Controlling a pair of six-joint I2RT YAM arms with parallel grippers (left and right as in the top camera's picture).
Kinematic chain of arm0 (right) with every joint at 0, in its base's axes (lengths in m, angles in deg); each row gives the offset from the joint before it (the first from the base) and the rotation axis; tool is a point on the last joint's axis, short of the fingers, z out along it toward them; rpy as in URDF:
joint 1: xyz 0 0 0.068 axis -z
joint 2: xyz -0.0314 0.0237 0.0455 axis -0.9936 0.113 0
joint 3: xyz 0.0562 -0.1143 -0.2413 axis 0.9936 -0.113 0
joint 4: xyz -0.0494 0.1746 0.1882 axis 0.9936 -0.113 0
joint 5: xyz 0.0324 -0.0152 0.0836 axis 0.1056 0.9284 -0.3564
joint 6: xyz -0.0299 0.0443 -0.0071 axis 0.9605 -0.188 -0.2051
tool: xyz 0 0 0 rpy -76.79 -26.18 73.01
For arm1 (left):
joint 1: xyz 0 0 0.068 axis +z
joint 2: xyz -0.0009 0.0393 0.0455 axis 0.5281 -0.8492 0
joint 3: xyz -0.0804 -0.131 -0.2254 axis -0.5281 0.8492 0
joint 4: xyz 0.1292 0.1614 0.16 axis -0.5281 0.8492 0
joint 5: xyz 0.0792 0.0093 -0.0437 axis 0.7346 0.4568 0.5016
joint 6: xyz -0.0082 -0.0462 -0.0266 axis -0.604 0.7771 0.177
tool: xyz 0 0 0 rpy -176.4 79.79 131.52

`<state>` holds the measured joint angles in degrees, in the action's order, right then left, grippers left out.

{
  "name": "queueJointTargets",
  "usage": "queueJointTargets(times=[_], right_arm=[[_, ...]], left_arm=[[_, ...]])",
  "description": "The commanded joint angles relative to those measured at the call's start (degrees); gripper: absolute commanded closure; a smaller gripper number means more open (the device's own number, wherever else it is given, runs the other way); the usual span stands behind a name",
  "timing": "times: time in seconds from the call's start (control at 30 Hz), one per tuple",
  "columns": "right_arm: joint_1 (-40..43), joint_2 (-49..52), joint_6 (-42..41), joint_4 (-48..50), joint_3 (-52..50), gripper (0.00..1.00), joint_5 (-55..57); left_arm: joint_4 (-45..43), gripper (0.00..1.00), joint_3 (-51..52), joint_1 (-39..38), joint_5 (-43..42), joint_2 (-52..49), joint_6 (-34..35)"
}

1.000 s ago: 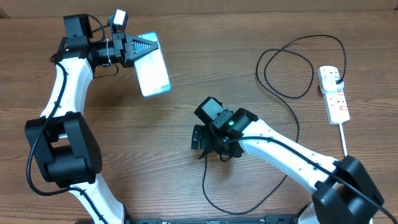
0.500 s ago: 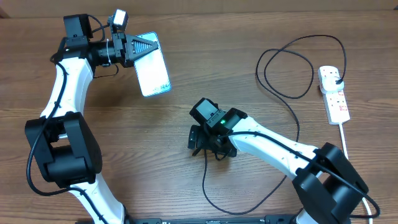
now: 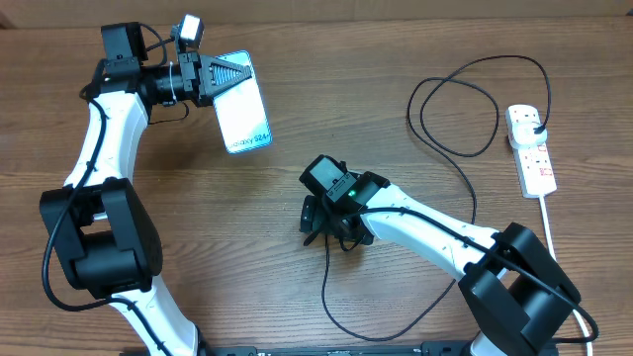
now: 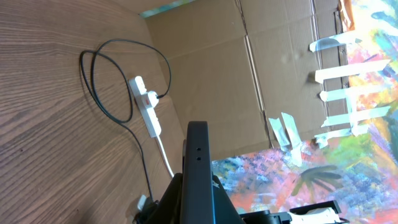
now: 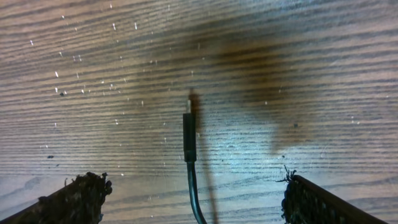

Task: Plug charger to phone and switch on socket
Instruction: 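Move the right gripper down over the cable's connector end, then close the right gripper on the cable connector and lift it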

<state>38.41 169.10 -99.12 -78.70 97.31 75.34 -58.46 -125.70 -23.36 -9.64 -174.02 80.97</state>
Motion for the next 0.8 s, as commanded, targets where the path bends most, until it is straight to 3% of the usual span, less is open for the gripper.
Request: queueJointTargets(times=[0.0, 0.77], right_arm=[[-0.3, 0.3, -0.3, 1.0, 0.2, 0.07, 1.9], [-0.3, 3.8, -0.2, 3.0, -0.5, 0.14, 2.6]], left_arm=[[-0.1, 0.96, -1.3, 0.1, -1.6, 1.9, -0.9], [-0.1, 0.96, -1.3, 0.1, -1.6, 1.9, -0.9]])
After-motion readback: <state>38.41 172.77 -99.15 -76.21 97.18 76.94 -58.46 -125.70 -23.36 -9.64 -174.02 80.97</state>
